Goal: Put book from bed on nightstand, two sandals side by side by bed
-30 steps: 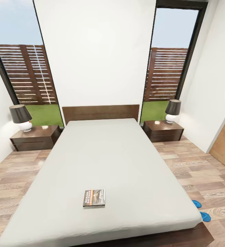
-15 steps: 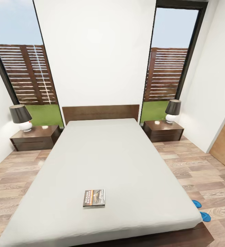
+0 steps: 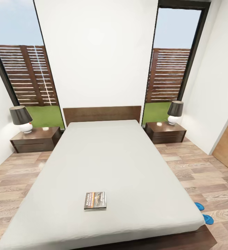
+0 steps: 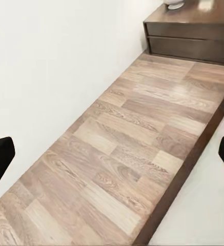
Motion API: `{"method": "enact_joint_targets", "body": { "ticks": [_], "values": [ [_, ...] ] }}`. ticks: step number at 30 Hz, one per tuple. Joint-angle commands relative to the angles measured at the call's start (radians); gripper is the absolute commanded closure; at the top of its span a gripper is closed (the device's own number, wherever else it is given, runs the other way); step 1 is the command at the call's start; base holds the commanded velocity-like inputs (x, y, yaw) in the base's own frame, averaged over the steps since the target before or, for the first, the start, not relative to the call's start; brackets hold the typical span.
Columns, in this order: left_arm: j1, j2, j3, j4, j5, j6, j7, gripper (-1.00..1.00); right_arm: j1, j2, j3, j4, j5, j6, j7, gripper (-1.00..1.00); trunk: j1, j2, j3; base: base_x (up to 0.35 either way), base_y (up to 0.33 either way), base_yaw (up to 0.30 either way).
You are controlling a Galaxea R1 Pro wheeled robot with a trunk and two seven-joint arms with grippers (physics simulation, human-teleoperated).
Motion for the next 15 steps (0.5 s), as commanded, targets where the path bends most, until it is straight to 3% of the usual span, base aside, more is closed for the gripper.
{"method": "enact_joint_targets", "body": {
  "ticks": [1,3,4,7,15],
  "values": [
    [-0.020,-0.008,-0.016,0.003,-0.006,0.027,-0.013,-1.00,-0.002,0.000,-0.008,0.003,0.010,-0.006,0.002,-1.00,0.001,-0.002,-0.002,0.000,0.000,0.000],
    [-0.061,-0.035,-0.041,0.011,-0.006,0.072,-0.040,-1.00,-0.002,0.000,-0.008,0.003,0.010,-0.007,0.002,-1.00,0.001,-0.002,-0.002,0.000,0.000,0.000],
    [-0.105,-0.071,-0.058,0.018,-0.006,0.113,-0.070,-1.00,-0.002,0.000,-0.008,0.002,0.010,-0.007,0.002,-1.00,0.001,-0.002,-0.002,0.000,0.000,0.000],
    [-0.164,-0.134,-0.073,0.025,-0.008,0.173,-0.106,-1.00,-0.002,0.000,-0.008,0.002,0.011,-0.008,0.002,-1.00,0.001,-0.002,-0.002,0.000,0.000,0.000],
    [-0.255,-0.318,-0.101,0.045,-0.009,0.272,-0.141,-1.00,-0.002,-0.001,-0.007,0.001,0.012,-0.009,0.002,-1.00,0.001,-0.002,-0.002,0.000,0.000,0.000]
  ]
}}
